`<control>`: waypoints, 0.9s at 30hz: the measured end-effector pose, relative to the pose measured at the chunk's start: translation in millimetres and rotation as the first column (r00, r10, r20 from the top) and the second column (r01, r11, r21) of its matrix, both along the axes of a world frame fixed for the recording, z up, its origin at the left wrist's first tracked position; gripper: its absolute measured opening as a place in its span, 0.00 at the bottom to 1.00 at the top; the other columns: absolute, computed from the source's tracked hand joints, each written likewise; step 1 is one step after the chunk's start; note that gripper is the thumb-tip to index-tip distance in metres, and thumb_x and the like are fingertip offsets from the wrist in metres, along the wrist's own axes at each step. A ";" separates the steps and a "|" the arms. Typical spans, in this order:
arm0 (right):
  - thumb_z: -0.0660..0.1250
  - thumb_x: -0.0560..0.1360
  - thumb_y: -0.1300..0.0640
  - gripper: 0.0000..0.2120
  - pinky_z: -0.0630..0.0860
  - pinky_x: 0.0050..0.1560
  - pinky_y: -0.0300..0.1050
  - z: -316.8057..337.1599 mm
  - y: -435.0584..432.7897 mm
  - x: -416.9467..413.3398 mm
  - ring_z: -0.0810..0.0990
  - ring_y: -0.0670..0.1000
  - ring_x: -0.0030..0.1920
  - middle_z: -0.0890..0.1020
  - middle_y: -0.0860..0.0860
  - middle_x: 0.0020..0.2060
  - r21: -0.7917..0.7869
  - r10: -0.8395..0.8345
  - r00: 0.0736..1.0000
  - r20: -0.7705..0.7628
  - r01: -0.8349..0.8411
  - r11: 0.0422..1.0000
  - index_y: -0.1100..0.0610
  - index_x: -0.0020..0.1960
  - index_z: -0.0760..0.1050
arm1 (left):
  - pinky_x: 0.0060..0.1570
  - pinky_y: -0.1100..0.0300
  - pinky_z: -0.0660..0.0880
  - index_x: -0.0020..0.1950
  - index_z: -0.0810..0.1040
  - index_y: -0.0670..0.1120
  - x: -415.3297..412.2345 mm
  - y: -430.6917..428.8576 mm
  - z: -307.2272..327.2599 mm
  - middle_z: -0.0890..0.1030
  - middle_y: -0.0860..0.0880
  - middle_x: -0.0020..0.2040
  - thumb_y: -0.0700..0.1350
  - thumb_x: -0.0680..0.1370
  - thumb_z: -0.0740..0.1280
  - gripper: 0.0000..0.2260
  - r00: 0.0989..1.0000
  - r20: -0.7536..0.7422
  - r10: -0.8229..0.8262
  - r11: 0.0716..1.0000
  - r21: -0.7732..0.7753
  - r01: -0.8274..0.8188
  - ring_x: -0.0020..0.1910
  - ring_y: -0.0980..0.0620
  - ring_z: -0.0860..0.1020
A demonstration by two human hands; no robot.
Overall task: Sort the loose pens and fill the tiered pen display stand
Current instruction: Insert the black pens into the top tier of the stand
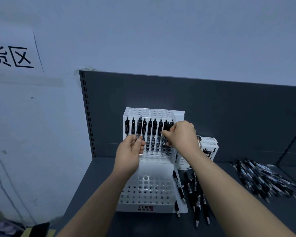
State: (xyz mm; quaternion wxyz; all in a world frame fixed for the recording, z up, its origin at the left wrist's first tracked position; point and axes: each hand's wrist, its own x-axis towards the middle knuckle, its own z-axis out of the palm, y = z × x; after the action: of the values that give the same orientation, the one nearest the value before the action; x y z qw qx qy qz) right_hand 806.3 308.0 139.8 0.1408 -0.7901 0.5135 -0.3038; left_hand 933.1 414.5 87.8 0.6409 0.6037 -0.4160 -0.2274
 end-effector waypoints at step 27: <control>0.72 0.75 0.57 0.07 0.76 0.28 0.38 32.9 25.9 -14.6 0.76 0.44 0.23 0.80 0.49 0.25 0.180 0.230 0.857 0.462 -0.345 0.921 0.61 0.45 0.81 | 0.40 0.76 0.73 0.54 0.80 0.44 -20.9 -4.4 19.9 0.80 0.42 0.40 0.39 0.76 0.70 0.07 0.997 -0.027 -0.071 0.995 -0.066 0.069 0.40 0.56 0.78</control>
State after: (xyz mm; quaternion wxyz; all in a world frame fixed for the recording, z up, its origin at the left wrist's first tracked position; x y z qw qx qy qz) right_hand 791.6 333.9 172.8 0.3961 -0.7461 0.3795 -0.3773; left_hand 912.2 410.1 107.7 0.6579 0.5641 -0.4346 -0.2451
